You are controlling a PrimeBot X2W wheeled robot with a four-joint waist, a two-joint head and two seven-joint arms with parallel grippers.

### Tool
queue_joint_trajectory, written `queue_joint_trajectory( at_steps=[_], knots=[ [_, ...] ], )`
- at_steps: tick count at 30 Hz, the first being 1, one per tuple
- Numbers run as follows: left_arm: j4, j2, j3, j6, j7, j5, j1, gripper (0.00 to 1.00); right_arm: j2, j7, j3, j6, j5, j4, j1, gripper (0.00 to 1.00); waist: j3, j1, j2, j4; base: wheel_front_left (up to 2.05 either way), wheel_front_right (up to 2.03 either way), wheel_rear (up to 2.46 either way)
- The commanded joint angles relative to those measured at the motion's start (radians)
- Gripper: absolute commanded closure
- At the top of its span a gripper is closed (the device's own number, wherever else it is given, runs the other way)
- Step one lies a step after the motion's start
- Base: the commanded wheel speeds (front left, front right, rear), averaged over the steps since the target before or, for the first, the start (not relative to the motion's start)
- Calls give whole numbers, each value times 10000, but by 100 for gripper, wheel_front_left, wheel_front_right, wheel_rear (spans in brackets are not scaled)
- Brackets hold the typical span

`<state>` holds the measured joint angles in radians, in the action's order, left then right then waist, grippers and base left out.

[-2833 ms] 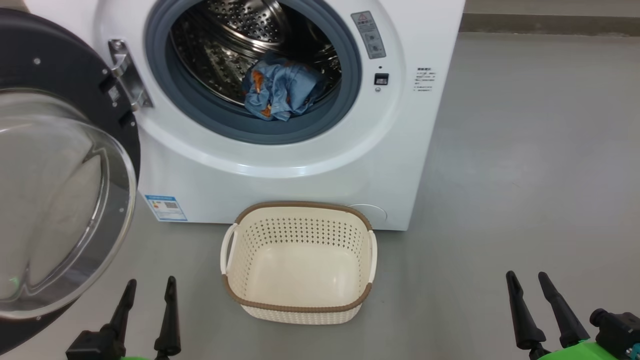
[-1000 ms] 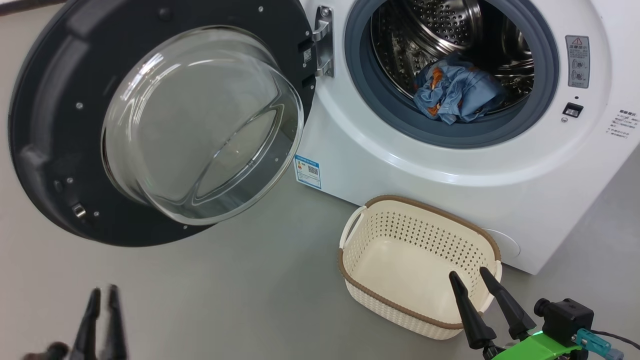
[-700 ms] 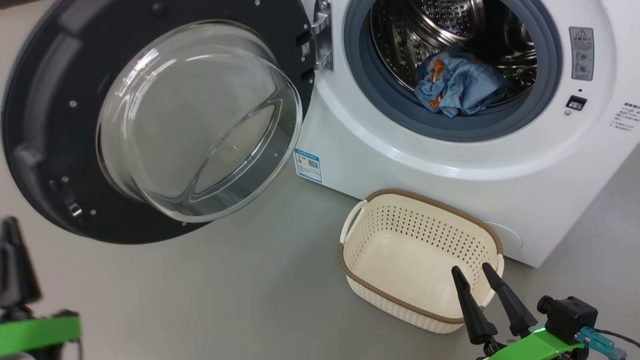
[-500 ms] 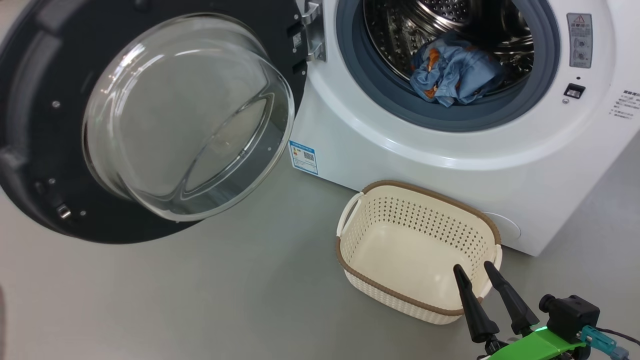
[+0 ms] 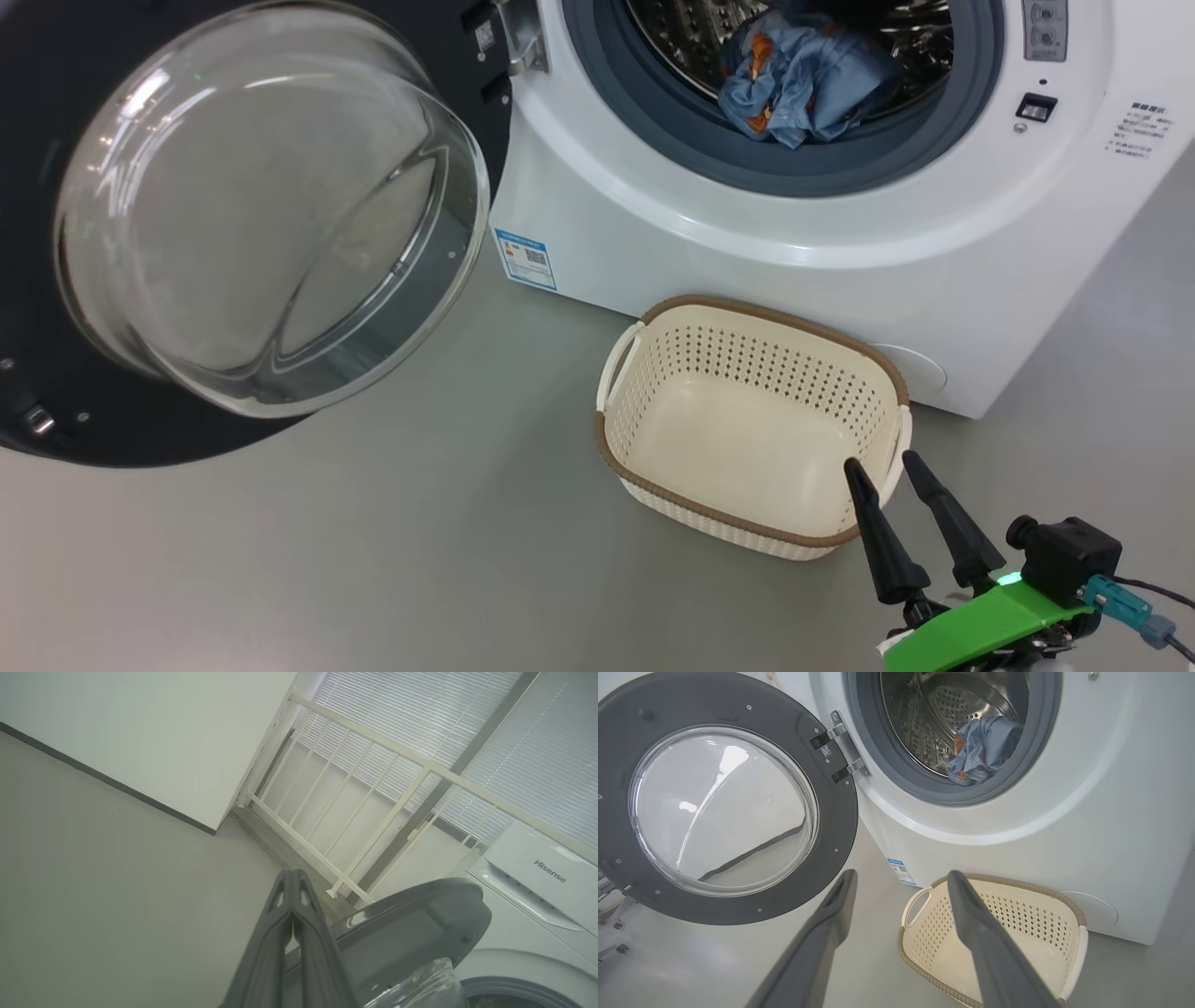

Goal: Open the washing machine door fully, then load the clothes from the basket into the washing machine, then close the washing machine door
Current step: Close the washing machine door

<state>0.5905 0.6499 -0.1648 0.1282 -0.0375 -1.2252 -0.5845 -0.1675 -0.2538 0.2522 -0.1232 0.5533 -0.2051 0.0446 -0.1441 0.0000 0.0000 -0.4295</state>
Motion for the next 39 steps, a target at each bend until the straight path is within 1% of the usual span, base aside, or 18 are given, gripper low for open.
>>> queue_joint_trajectory(
  at_steps=[1, 5, 8, 9, 10, 17, 21, 26, 30, 39],
  knots=[
    [71, 866, -90, 25, -268, -41, -504, 100, -129, -80, 188, -75, -138, 240, 383, 0, -163, 0, 0, 114, 0, 0, 0],
    [1038, 1251, 435, 25, -1236, -286, -1119, 100, -239, -80, 213, -75, -163, 276, 521, 0, -443, 0, 0, 150, 0, 0, 0],
    [1384, 1402, 754, 25, -1740, -469, -1491, 100, -353, -80, 262, -75, -173, 283, 651, 0, -598, 0, 0, 181, 0, 0, 0],
    [1531, 1526, 959, 25, -2186, -747, -1675, 100, -435, -80, 288, -75, -178, 293, 738, 0, -734, 0, 0, 219, 0, 0, 0],
    [1457, 1774, 1294, 25, -2699, -1279, -1562, 100, -629, -80, 253, -75, -227, 324, 841, 0, -973, 0, 0, 272, 0, 0, 0],
    [1296, 1821, 1525, 25, -2858, -1604, -1319, 100, -740, -80, 218, -75, -264, 367, 844, 0, -1089, 0, 0, 247, 0, 0, 0],
    [1162, 1816, 1723, 25, -3141, -1810, -1227, 100, -784, -80, 216, -75, -274, 356, 904, 0, -1134, 0, 0, 228, 0, 0, 0],
    [1006, 1772, 2083, 25, -3688, -2036, -1052, 100, -771, -80, 229, -75, -287, 313, 877, 0, -1043, 0, 0, 203, 0, 0, 0],
    [827, 1842, 2257, 25, -4179, -2307, -919, 100, -733, -80, 246, -75, -284, 279, 847, 0, -931, 0, 0, 202, 0, 0, 0],
    [-106, 1974, 2920, 25, -5015, -2566, -559, 100, -675, -80, 183, -75, -237, 211, 723, 0, -606, 0, 0, 99, 0, 0, 0]
  ],
)
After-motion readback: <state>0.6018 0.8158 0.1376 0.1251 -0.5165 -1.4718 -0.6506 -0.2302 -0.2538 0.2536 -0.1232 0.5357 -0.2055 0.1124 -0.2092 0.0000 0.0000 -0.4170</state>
